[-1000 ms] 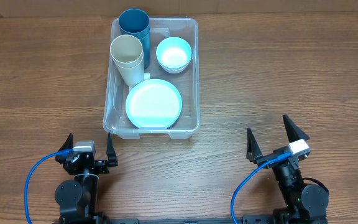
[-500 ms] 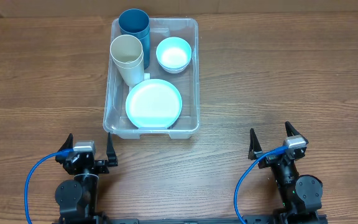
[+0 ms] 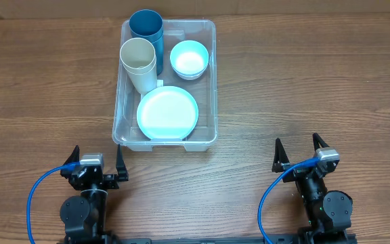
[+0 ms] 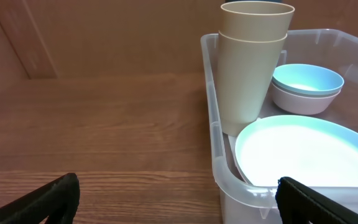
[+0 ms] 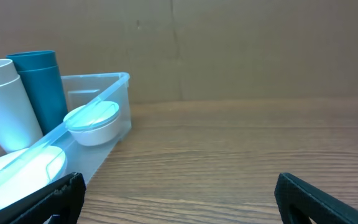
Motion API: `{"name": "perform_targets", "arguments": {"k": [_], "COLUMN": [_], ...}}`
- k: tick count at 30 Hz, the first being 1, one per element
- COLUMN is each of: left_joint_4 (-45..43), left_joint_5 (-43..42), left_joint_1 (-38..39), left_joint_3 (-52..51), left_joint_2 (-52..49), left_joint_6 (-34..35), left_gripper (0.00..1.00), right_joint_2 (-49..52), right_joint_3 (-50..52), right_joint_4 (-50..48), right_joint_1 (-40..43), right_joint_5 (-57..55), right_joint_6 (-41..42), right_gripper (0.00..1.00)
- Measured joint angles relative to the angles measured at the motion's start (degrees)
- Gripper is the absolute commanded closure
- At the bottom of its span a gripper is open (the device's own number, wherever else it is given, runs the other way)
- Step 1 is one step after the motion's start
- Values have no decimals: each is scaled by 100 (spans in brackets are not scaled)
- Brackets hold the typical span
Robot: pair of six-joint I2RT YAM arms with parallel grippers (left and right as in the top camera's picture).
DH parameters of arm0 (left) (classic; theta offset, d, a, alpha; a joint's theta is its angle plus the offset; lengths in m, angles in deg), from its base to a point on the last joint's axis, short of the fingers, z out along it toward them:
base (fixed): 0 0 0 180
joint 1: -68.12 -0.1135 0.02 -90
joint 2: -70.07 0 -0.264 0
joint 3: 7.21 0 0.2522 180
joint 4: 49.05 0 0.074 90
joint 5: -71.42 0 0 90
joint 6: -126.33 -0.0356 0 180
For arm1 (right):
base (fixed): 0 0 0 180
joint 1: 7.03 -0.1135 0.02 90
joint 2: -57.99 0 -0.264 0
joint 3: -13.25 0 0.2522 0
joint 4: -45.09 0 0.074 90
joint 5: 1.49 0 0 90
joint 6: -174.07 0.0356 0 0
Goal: Pack container
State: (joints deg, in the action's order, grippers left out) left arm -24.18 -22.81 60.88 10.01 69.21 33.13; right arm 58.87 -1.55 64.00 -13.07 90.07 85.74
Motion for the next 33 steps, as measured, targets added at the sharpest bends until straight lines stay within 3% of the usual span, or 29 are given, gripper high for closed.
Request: {"name": "perform_targets", "arguments": {"k": [33], "left_joint_4": [0], "left_joint_5": [0], "left_joint_1": [0], "left_joint_3": [0], "left_joint_2": [0], "left_joint_6": [0], "left_gripper": [0], "right_joint_2": [9], "right_joint_3": [0], "right_joint_4": [0], "right_joint_1": [2], "right_joint_5": [-13], "right_joint_6": [-254], "right_gripper": [0]}}
